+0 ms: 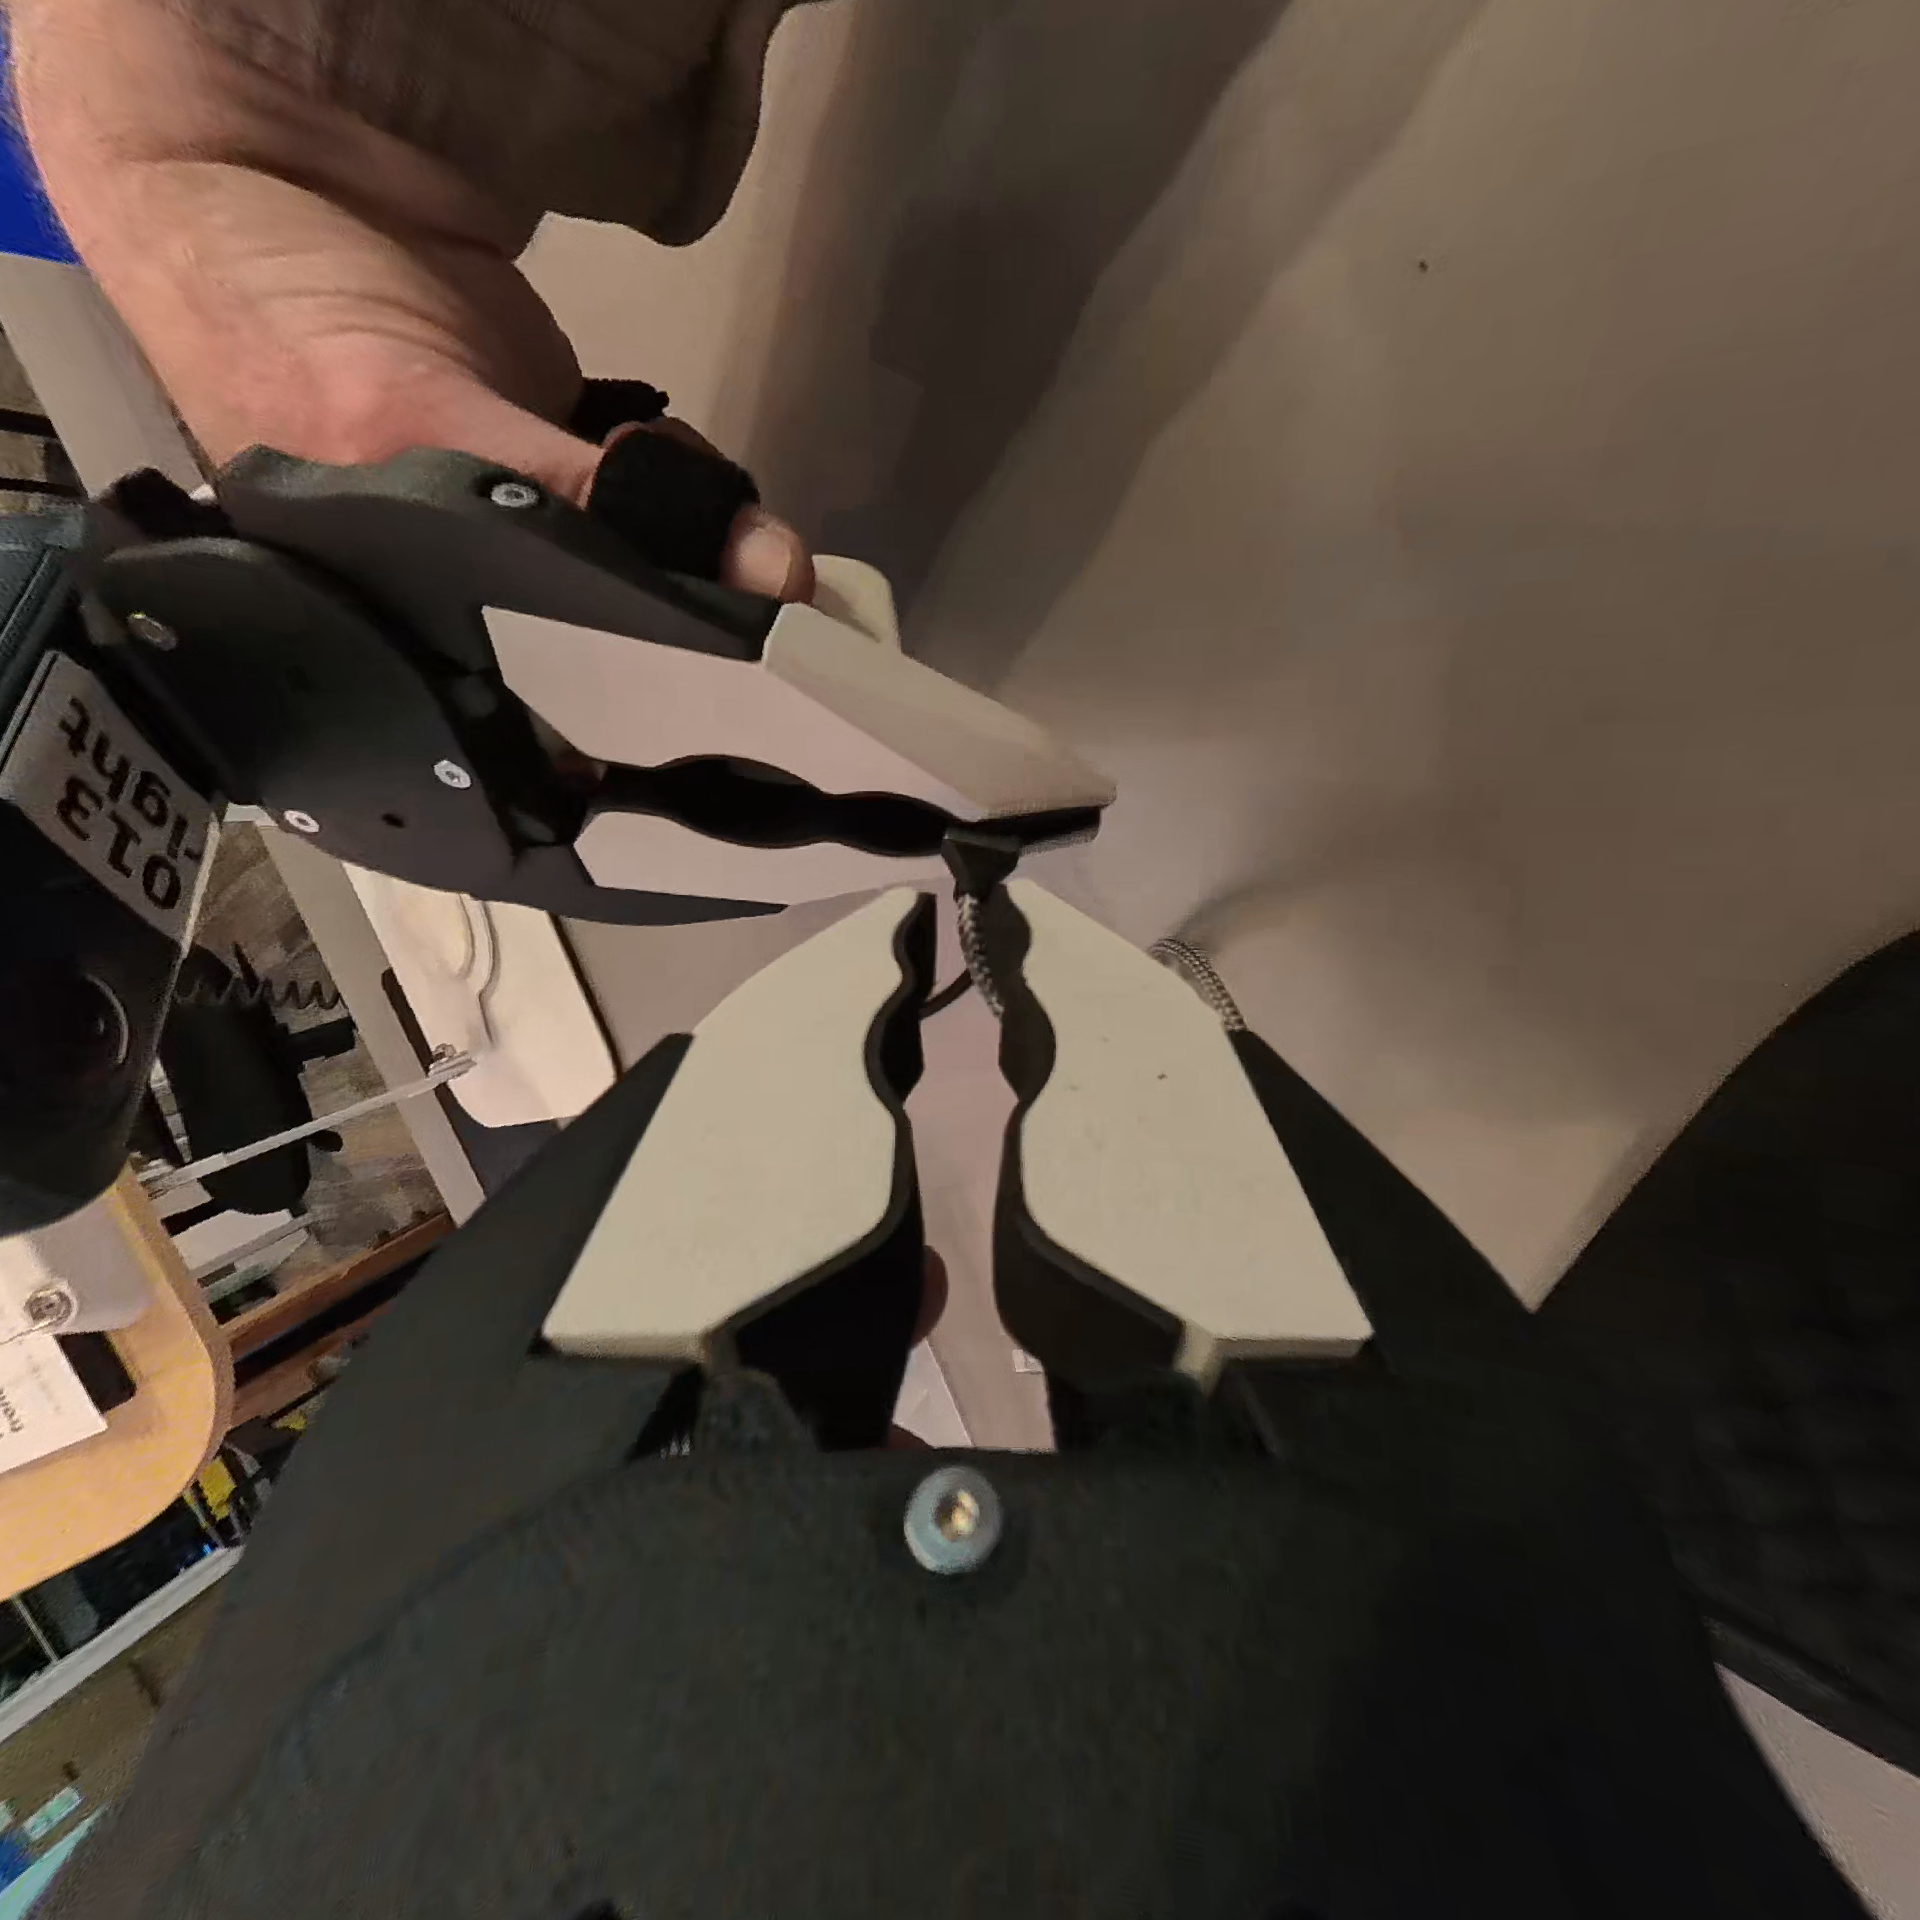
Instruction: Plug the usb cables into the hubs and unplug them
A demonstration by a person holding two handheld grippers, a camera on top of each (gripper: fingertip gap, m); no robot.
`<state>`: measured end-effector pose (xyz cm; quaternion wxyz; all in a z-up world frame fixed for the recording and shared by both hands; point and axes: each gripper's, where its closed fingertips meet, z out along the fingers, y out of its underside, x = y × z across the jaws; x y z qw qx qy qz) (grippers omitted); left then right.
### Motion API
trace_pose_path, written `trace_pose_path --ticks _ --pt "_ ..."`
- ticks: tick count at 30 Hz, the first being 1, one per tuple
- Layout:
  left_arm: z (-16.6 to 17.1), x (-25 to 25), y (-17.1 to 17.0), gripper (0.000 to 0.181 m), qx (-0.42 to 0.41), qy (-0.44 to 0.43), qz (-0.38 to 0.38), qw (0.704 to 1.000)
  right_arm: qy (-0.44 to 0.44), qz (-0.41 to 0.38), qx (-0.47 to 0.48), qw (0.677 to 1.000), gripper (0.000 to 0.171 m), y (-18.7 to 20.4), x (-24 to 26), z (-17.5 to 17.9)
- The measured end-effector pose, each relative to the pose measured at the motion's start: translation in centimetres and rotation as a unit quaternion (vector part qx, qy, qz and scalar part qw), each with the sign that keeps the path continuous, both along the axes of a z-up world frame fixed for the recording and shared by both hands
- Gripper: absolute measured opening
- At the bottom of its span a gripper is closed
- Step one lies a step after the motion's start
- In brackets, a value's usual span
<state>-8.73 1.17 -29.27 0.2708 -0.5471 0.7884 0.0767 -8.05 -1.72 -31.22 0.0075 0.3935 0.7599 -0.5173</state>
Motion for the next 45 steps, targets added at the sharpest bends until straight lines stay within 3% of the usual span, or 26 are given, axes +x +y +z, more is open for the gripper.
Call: trace_pose_path --ticks 8,12,16,20,23,31,45 --pt "0.0 -0.8 0.9 0.005 0.011 -0.015 0.049 0.999 0.019 -0.04 0.01 0.999 0.003 1.3 -1.0 0.2" --pt "1.2 -1.8 2.6 0.005 -0.018 -0.116 0.152 0.981 0.084 -0.117 0.056 0.988 0.038 3.6 -3.2 1.8" --pt "2.6 -3.9 4.5 0.004 -0.052 -0.249 0.27 0.929 0.158 -0.168 0.133 0.964 0.035 5.8 -4.6 3.2" --pt "3.9 -4.9 4.8 0.004 -0.089 -0.377 0.318 0.865 0.231 -0.215 0.113 0.942 0.026 7.2 -5.3 5.8" --pt "4.3 -5.0 4.6 0.004 -0.109 -0.429 0.328 0.834 0.267 -0.225 0.099 0.932 0.022 7.5 -5.3 7.0" --pt "4.4 -4.4 4.2 0.004 -0.191 -0.477 0.329 0.792 0.308 -0.213 0.161 0.913 0.019 7.2 -5.3 7.2" --pt "5.0 -4.0 4.0 0.004 -0.219 -0.496 0.314 0.78 0.3 -0.202 0.118 0.925 0.011 7.0 -4.6 7.6"
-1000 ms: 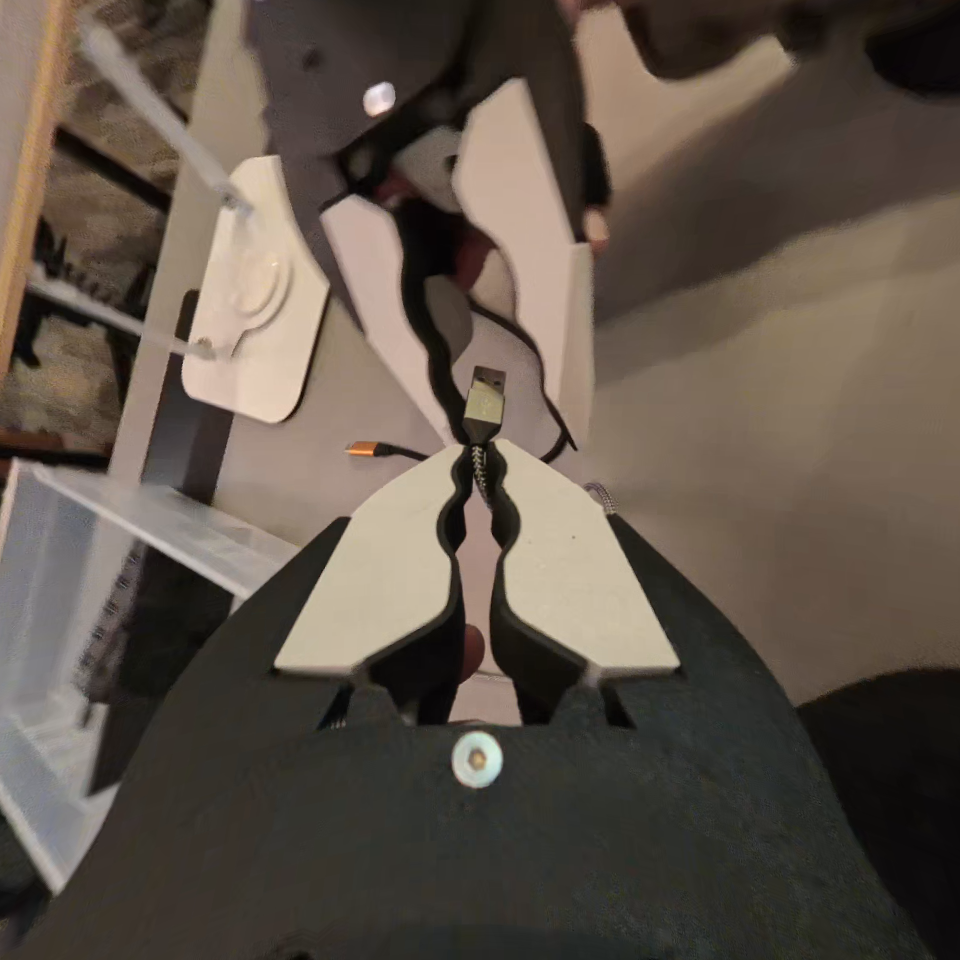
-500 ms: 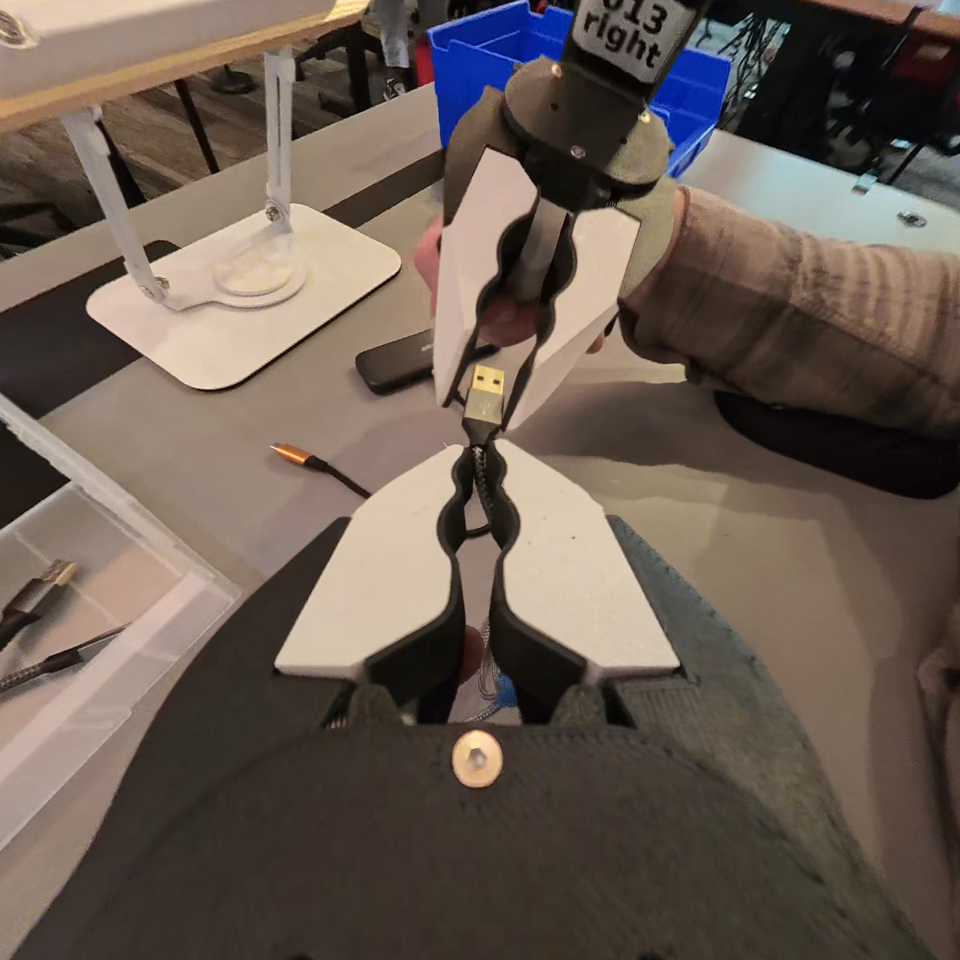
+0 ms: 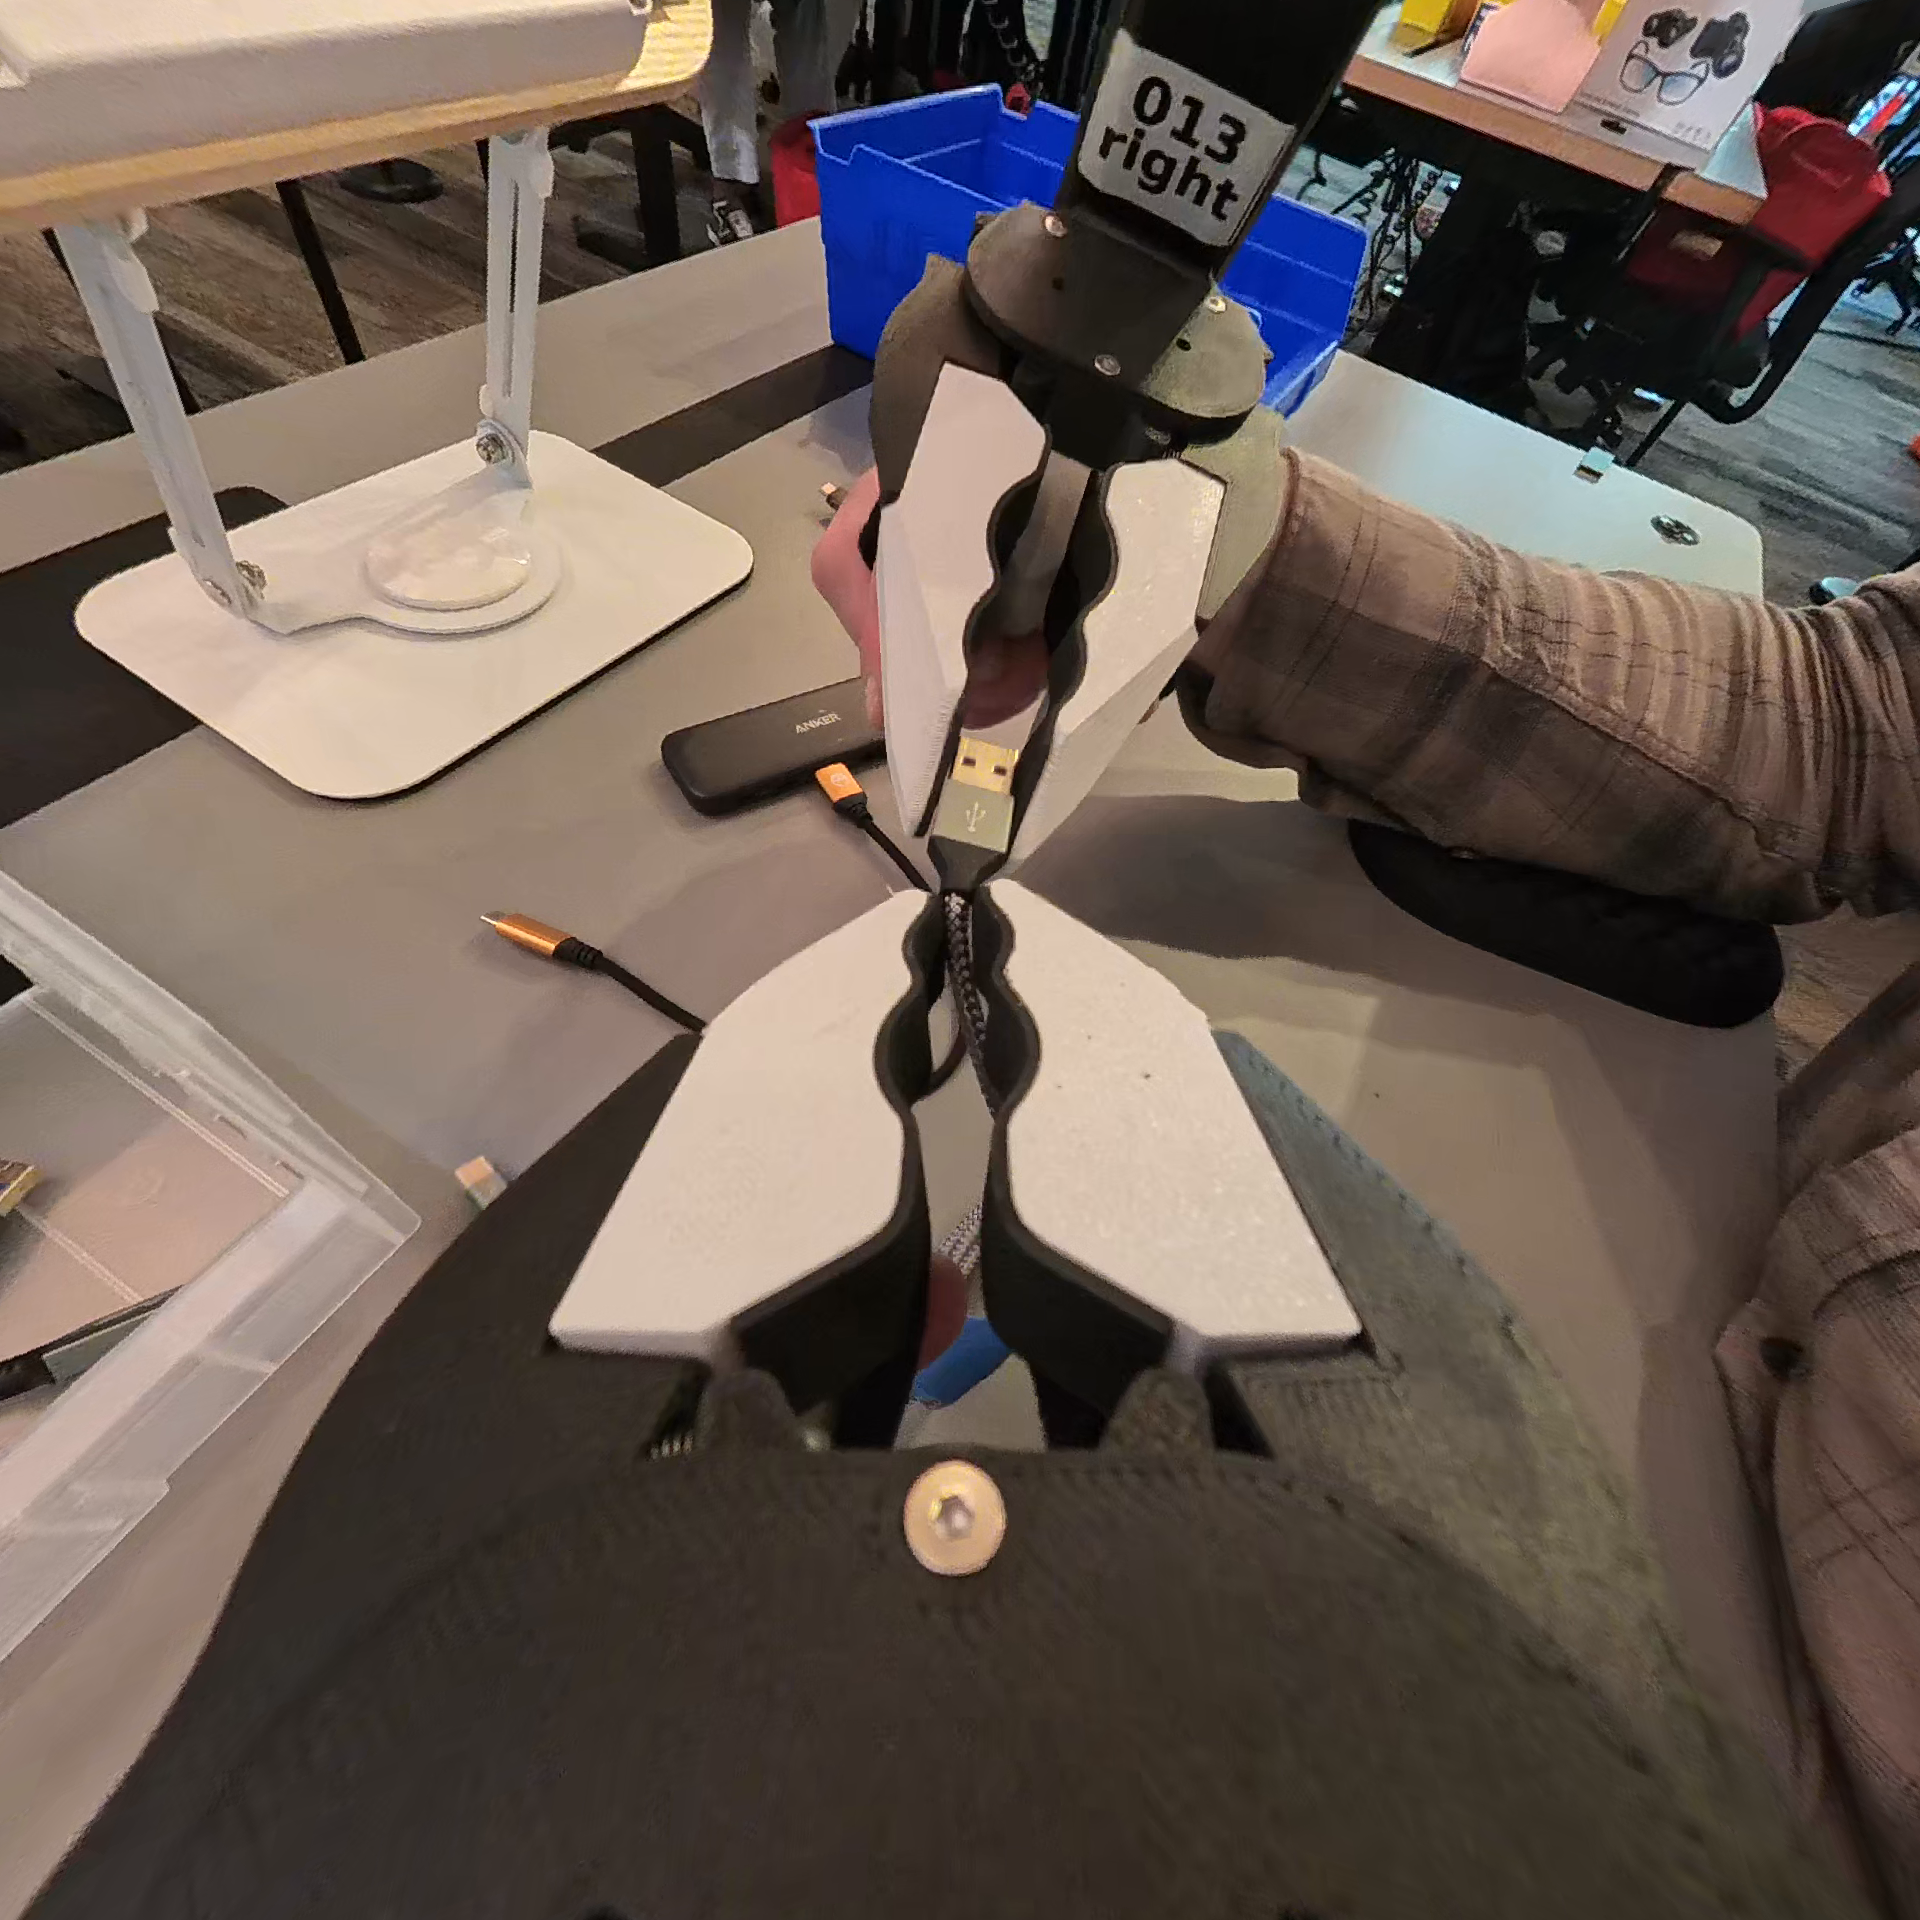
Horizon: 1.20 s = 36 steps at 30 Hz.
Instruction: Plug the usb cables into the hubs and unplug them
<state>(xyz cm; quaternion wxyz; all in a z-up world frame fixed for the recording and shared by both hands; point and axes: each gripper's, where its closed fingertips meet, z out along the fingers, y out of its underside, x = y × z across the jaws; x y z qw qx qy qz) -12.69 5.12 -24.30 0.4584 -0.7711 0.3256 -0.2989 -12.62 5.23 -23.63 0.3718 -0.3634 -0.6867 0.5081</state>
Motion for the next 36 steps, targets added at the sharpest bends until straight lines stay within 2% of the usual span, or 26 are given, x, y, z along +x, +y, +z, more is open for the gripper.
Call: trace_pose_path --ticks 6,10,13,24,36 --pt "0.9 0.1 0.1 0.006 0.037 -0.011 0.004 0.999 0.013 0.006 -0.038 0.999 0.011 0.1 0.1 0.8" --pt "2.0 0.7 0.1 0.025 0.093 -0.028 0.003 0.995 0.031 0.011 -0.075 0.997 0.011 0.3 0.2 1.5" --pt "2.7 1.2 0.3 0.028 0.13 -0.039 0.005 0.991 0.042 0.023 -0.1 0.994 0.011 0.2 0.5 2.0" --pt "4.9 2.6 1.1 0.021 0.197 -0.096 0.026 0.975 0.088 0.055 -0.166 0.981 0.011 0.4 1.5 3.9" --pt "5.2 2.4 1.3 0.013 0.213 -0.087 0.048 0.972 0.088 0.064 -0.181 0.977 0.011 0.2 1.5 4.1"
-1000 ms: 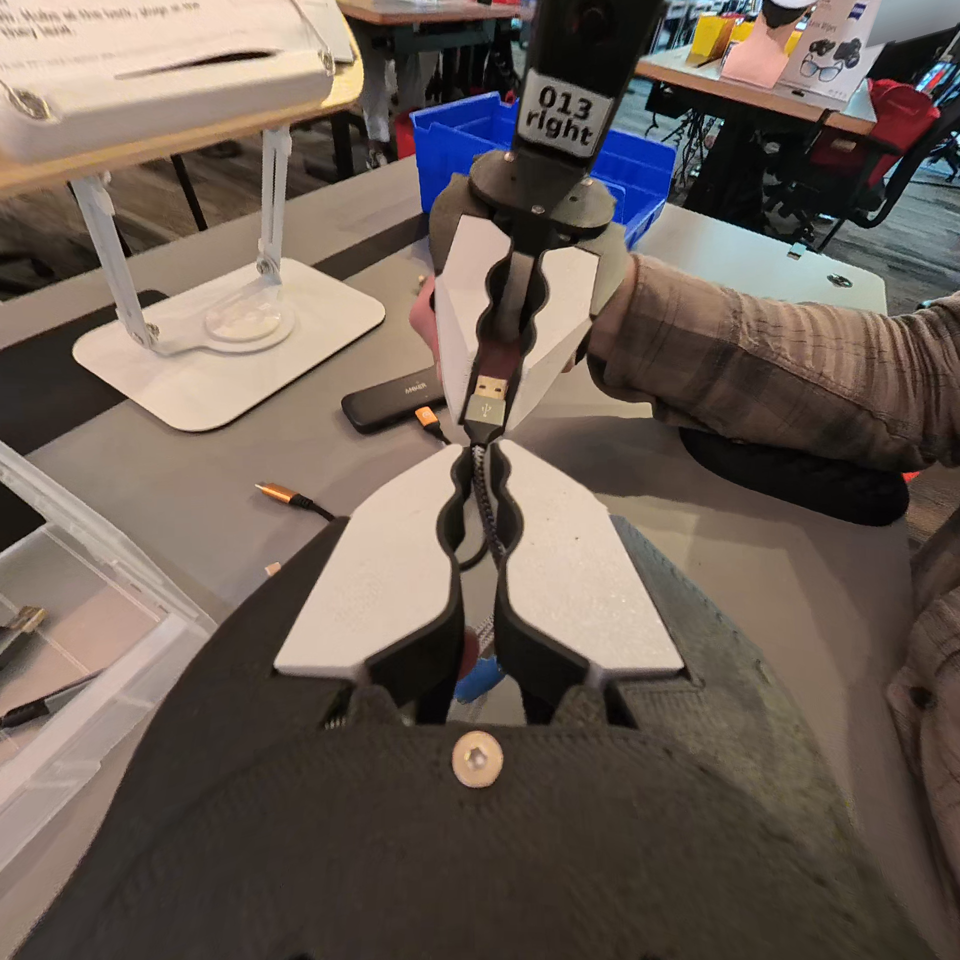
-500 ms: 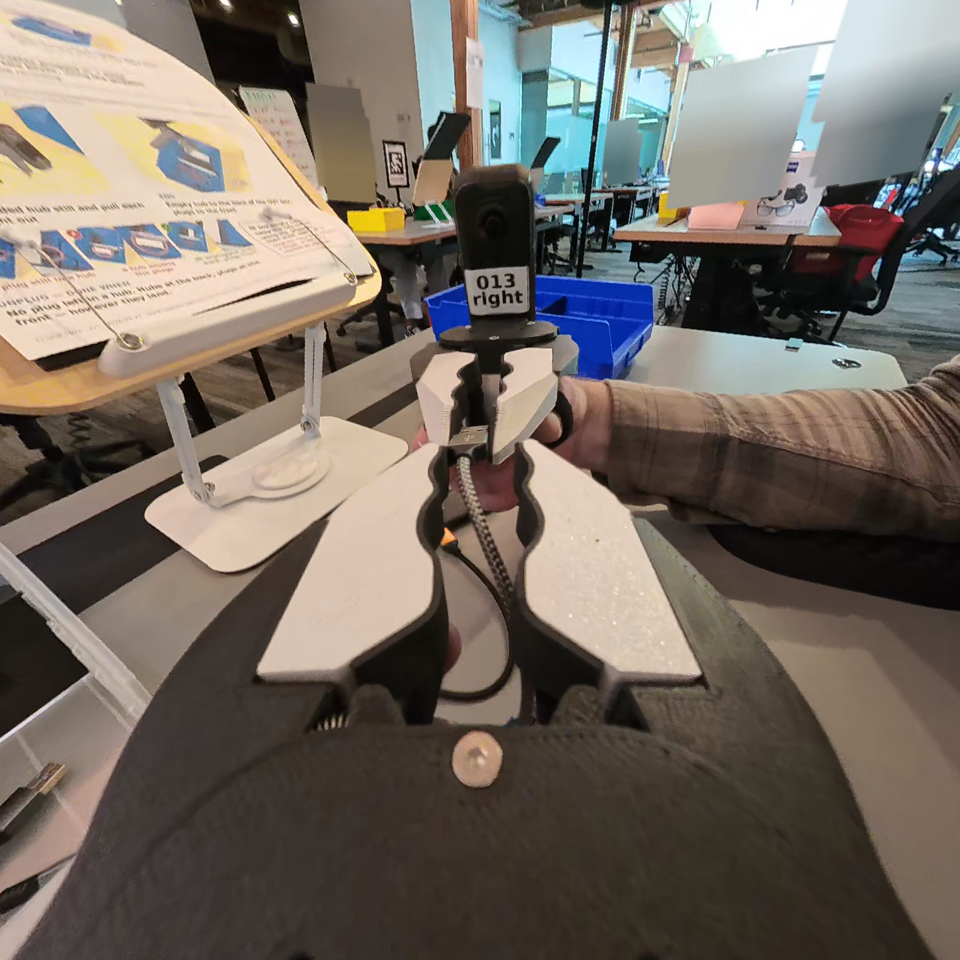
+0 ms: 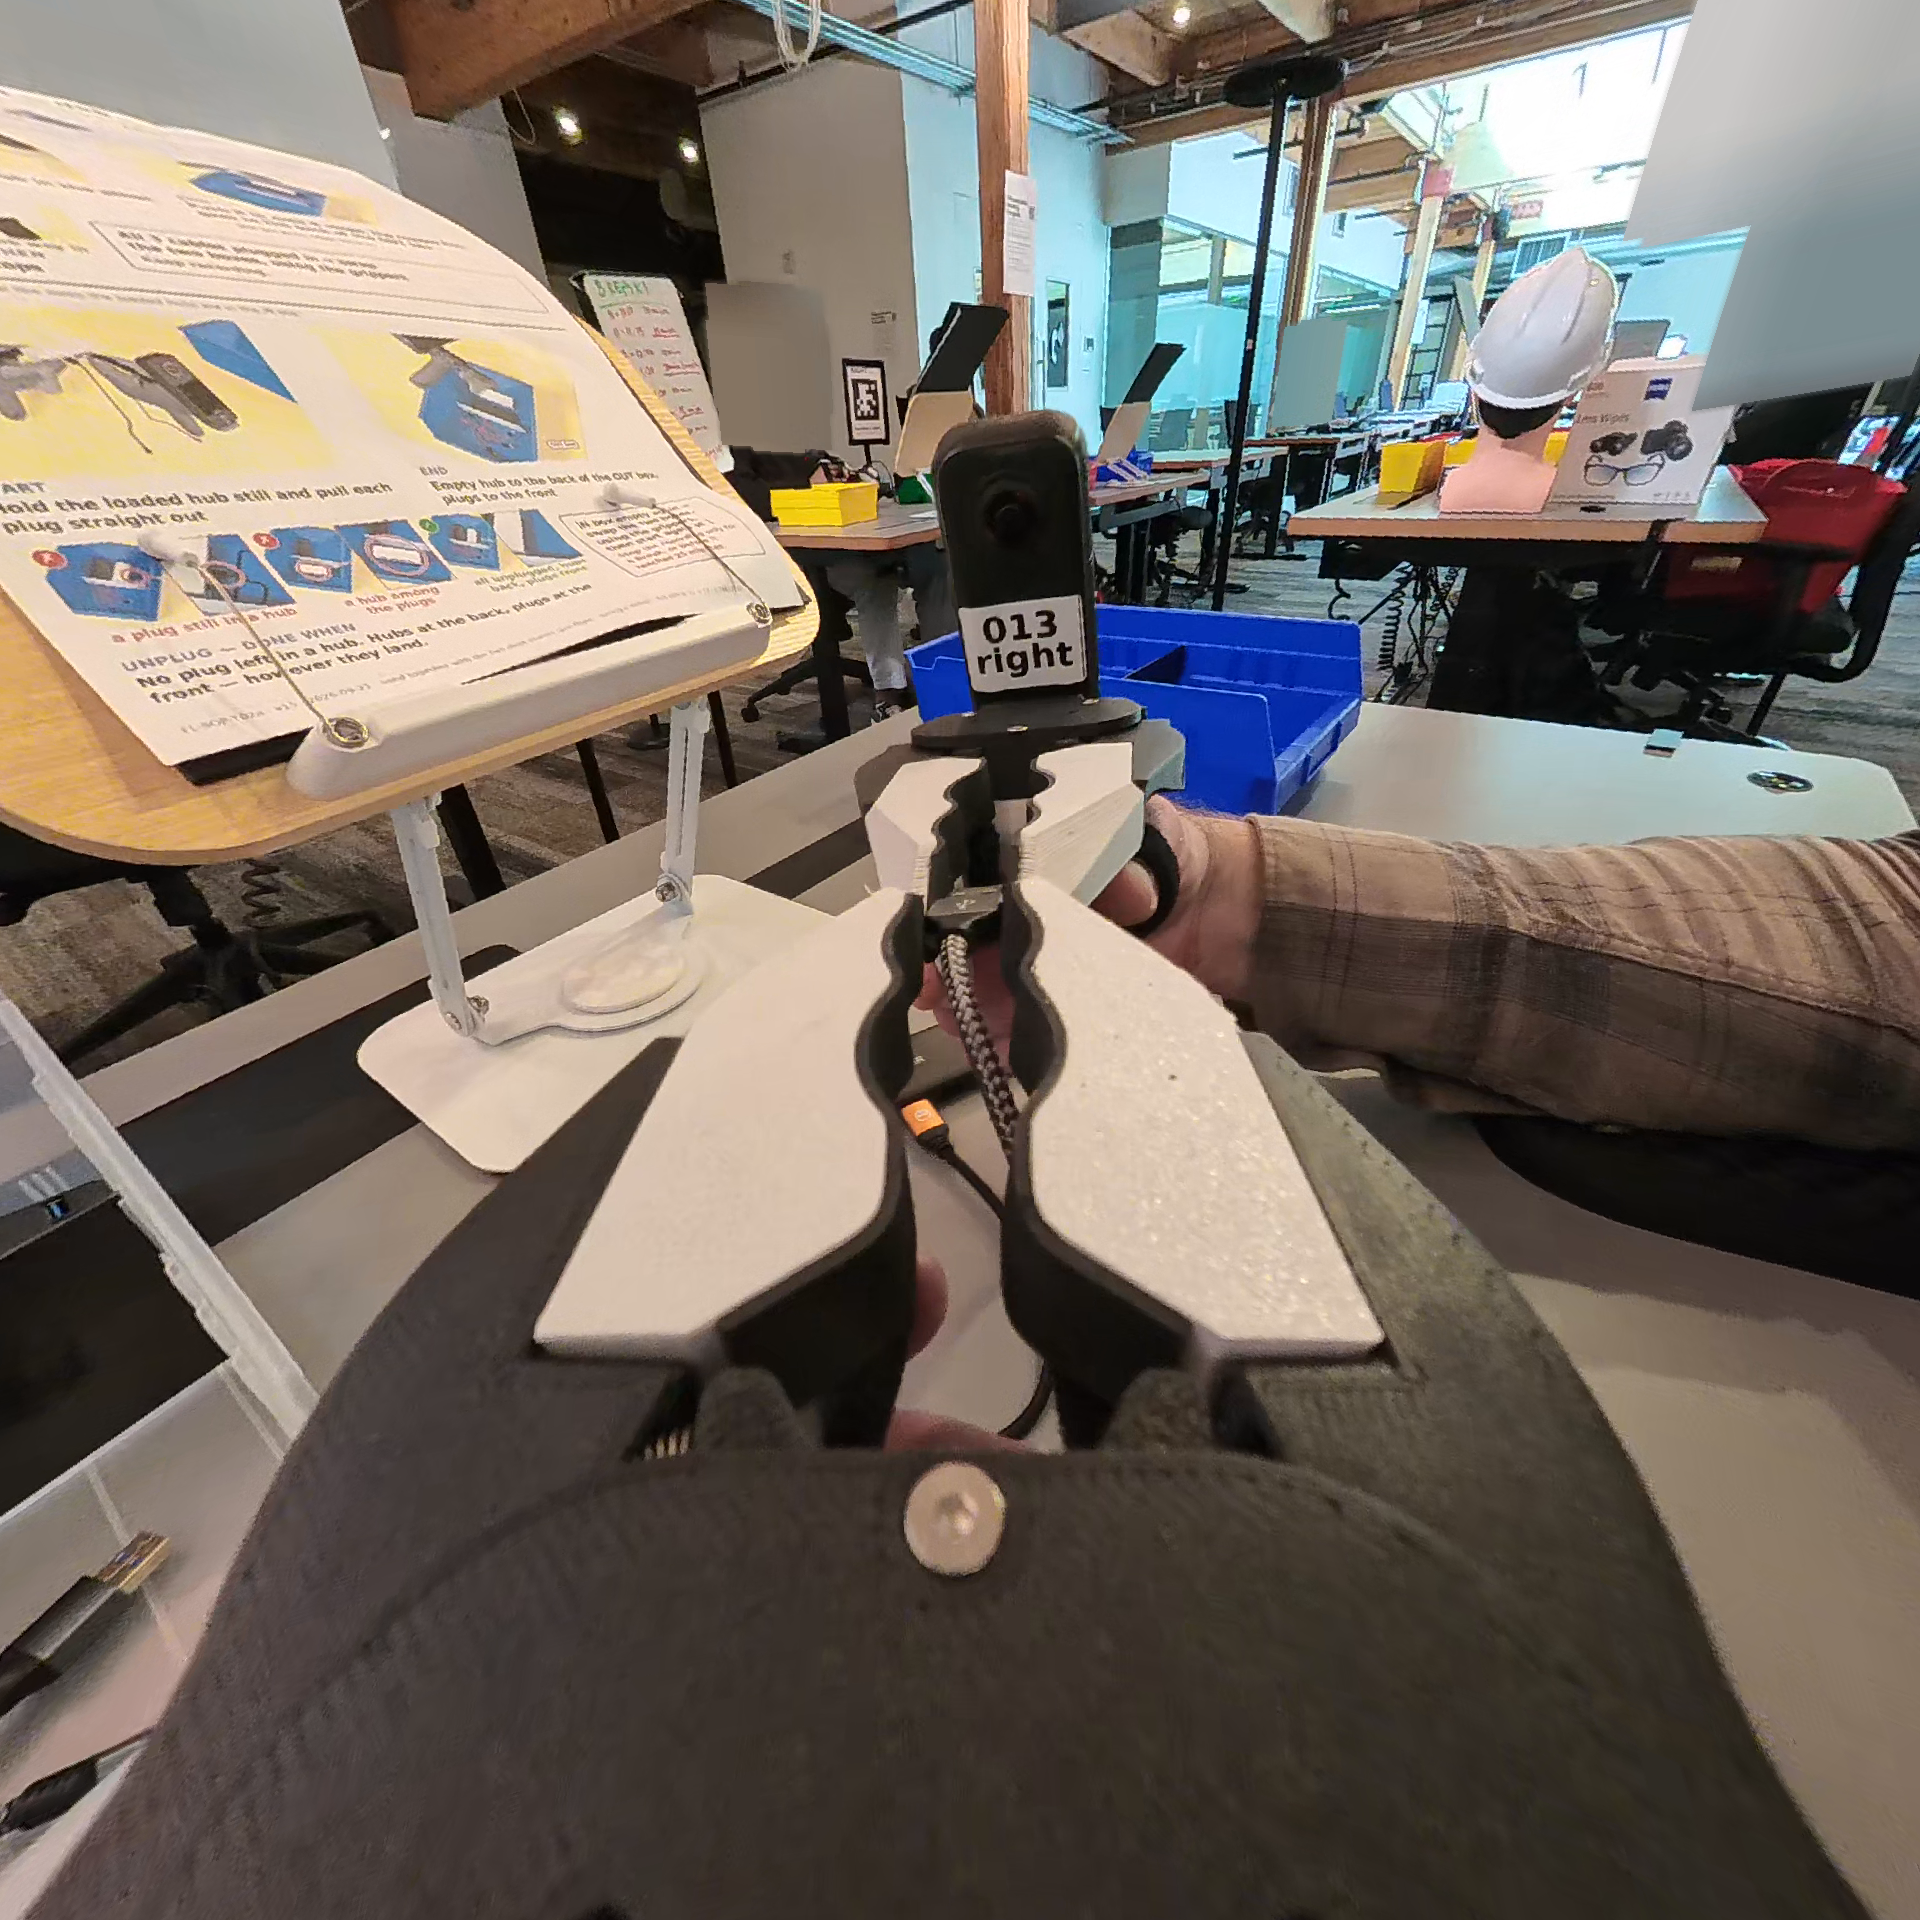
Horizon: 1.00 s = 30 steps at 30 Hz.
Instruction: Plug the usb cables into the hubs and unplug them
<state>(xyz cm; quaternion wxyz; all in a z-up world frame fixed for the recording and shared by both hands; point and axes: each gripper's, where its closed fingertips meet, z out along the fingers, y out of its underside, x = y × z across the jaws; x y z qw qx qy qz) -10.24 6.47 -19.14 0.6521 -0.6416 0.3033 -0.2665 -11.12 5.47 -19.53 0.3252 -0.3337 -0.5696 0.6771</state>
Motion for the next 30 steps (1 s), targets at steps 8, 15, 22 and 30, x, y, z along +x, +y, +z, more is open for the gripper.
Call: trace_pose_path --ticks 8,15,22,30 --pt "0.4 -0.3 0.0 0.013 0.002 0.005 0.014 1.0 0.005 -0.015 0.002 1.0 0.012 0.4 0.0 0.2" --pt "-0.1 -0.4 0.1 0.013 -0.016 0.008 0.016 1.0 0.006 -0.033 0.026 0.999 0.013 0.7 0.1 0.2" --pt "-0.3 -0.6 0.3 0.014 -0.038 -0.012 0.01 0.999 0.02 -0.066 0.082 0.994 0.019 0.8 0.2 0.2" --pt "-0.6 -0.9 0.3 0.013 -0.052 -0.019 0.005 0.998 0.016 -0.073 0.09 0.993 0.015 1.1 0.4 0.2"
